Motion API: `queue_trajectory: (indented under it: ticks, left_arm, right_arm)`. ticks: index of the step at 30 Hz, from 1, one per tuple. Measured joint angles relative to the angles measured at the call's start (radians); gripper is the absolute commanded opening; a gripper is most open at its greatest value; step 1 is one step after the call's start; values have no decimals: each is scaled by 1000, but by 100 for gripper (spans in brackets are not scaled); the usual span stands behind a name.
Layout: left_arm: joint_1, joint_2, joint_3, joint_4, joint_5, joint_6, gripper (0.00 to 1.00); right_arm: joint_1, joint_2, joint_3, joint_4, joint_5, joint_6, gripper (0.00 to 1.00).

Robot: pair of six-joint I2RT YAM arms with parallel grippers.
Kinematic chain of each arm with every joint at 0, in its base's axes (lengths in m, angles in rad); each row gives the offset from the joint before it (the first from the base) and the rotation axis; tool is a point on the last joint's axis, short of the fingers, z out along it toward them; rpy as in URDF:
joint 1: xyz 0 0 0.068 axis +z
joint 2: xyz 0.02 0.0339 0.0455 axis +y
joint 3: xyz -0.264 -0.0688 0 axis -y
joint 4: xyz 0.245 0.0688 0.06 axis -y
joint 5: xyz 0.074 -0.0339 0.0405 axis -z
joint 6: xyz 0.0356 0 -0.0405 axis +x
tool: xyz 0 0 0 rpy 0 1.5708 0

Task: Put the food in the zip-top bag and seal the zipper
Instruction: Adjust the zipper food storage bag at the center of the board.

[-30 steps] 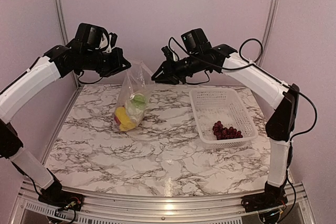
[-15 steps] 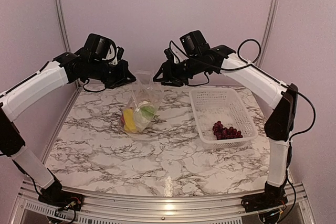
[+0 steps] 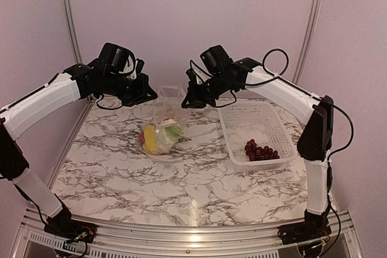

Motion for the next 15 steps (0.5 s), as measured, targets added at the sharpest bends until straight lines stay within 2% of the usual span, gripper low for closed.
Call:
queue_trajectory:
  ticks: [7,15]
  left_arm:
    - [0,0,19,-21,0,30,0]
    - [0,-44,148,-44,-70,60,0]
  right_arm:
    - [20,-64,25,40,-45,45,0]
    - [14,-123,-30,51,-59,45,0]
